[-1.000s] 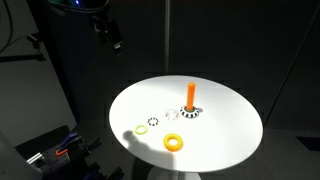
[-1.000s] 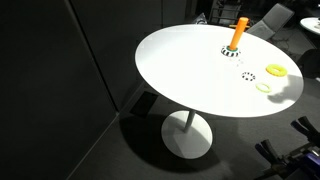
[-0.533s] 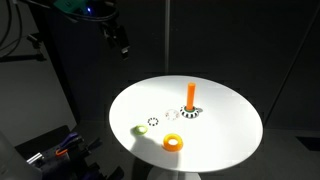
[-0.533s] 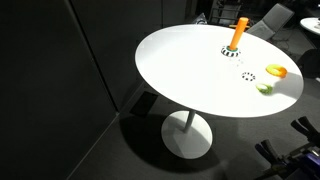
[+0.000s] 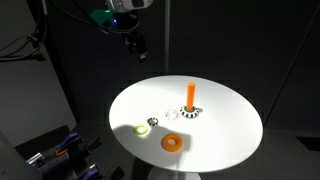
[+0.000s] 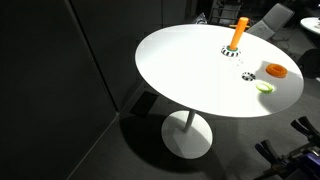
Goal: Pick up the green ring from the ring holder and put it on the table
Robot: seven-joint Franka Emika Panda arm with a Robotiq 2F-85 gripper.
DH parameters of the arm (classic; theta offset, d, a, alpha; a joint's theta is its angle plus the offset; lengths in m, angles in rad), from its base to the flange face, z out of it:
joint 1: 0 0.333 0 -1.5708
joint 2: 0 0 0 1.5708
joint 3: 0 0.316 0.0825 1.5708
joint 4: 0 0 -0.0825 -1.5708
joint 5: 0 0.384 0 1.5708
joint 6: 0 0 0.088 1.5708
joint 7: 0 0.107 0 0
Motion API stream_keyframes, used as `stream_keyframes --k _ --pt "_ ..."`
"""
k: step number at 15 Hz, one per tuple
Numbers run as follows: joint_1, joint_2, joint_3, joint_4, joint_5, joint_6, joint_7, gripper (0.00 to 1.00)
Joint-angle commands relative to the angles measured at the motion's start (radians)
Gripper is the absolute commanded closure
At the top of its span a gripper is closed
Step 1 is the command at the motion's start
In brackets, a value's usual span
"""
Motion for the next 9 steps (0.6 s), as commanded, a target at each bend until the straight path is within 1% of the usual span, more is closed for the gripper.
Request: stream_keyframes --k 1,5,9 --pt "-0.026 0.149 0.034 0.095 -0.012 0.041 0.062 0.00" --pt "-0.029 0.283 0.046 0.160 -0.020 0.116 0.104 0.00" --pt "-0.034 0.413 0.042 0.230 -0.043 0.184 0.151 0.00"
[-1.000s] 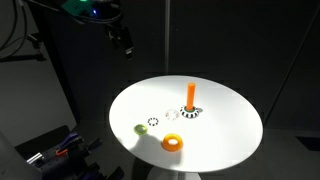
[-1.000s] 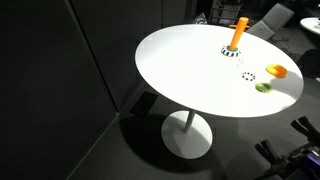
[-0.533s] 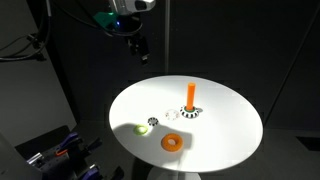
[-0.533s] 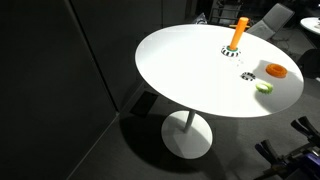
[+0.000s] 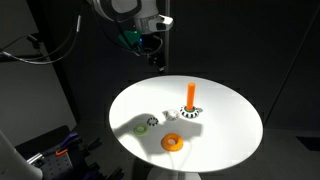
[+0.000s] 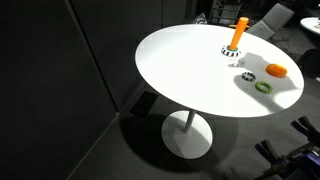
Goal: Pick up the green ring from the ring holder and put it on the table
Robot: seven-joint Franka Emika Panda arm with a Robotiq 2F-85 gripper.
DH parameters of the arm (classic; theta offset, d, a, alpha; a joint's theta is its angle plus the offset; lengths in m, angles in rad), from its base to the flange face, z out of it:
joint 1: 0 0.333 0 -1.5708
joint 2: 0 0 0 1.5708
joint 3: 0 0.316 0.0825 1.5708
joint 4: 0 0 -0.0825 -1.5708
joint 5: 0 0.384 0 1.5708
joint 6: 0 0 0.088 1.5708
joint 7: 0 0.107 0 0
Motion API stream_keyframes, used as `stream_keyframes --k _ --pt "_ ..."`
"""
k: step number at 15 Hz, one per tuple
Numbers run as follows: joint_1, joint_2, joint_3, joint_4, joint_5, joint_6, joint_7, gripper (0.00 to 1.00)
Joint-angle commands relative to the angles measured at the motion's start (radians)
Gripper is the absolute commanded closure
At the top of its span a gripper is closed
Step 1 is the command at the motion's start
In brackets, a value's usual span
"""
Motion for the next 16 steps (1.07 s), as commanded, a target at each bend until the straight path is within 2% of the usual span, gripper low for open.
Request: stream_keyframes --k 1,4,5,6,13,16 --pt "-0.024 0.123 0.009 0.097 -0.045 0.039 0.068 0.00" --pt "-0.029 0.197 0.000 0.150 -0.096 0.059 0.134 0.00" --pt "-0.029 0.207 -0.002 0.167 -0.109 0.034 0.149 0.00" --pt "-0.027 0.171 0.003 0.107 -0.077 0.065 0.102 0.00" --pt "-0.026 0.187 0.004 0.115 -0.082 0.065 0.107 0.00" --pt "-0.024 0.245 -0.002 0.140 -0.105 0.124 0.183 0.00"
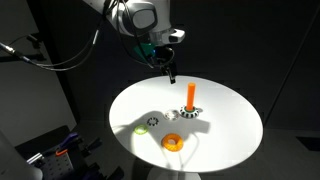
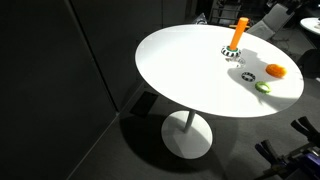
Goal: Pick up the green ring from the ring holder and put it on the table
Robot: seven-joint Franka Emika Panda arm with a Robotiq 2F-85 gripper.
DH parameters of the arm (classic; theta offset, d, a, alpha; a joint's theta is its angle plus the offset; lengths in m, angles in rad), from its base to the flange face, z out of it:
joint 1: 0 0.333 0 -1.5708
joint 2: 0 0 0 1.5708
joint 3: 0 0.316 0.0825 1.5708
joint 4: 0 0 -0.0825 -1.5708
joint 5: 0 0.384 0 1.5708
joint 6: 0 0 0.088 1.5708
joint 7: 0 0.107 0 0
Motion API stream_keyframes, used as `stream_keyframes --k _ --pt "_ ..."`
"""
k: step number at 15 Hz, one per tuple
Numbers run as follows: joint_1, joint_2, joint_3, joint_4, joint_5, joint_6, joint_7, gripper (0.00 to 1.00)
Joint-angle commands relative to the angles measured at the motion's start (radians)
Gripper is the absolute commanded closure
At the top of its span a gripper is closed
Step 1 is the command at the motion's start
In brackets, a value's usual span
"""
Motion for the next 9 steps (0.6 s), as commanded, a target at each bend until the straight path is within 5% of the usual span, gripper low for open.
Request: stream_keyframes --k 1,9 --pt "-0.002 0.068 -0.003 0.031 -0.020 0.074 0.078 0.00" --pt "0.033 0.270 -0.044 0.086 -0.044 0.274 0.175 0.00"
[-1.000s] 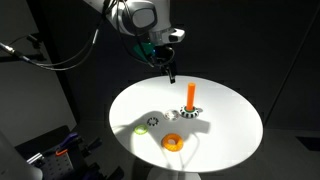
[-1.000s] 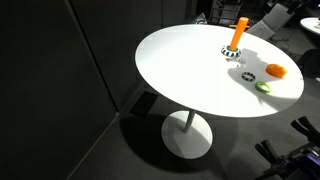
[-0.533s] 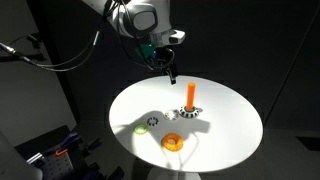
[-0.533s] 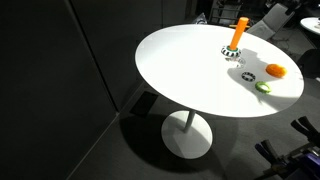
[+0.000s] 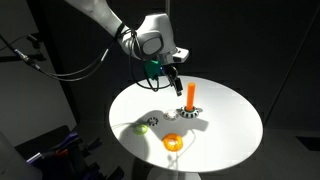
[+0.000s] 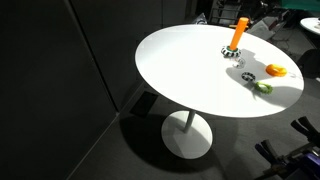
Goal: Pick up the green ring from the ring holder and put it on the table
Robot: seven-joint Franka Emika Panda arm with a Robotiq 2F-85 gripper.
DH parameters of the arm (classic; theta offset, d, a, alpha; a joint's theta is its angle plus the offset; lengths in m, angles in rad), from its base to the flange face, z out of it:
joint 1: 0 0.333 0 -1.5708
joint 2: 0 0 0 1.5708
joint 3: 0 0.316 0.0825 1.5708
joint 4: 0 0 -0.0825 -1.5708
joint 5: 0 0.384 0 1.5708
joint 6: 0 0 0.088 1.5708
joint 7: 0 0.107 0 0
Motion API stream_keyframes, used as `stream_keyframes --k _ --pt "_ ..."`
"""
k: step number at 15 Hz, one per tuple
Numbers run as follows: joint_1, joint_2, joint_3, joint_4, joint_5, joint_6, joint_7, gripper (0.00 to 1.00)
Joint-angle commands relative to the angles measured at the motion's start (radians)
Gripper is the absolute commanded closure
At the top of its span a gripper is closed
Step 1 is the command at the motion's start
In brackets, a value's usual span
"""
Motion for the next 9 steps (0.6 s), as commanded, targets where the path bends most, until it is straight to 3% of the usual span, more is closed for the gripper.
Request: stream_keyframes --k 1,9 --pt "0.031 0.095 -0.039 0.068 -0.029 0.052 0.056 0.00" --pt "0.093 0.253 -0.119 0.173 -0.023 0.118 0.072 0.00"
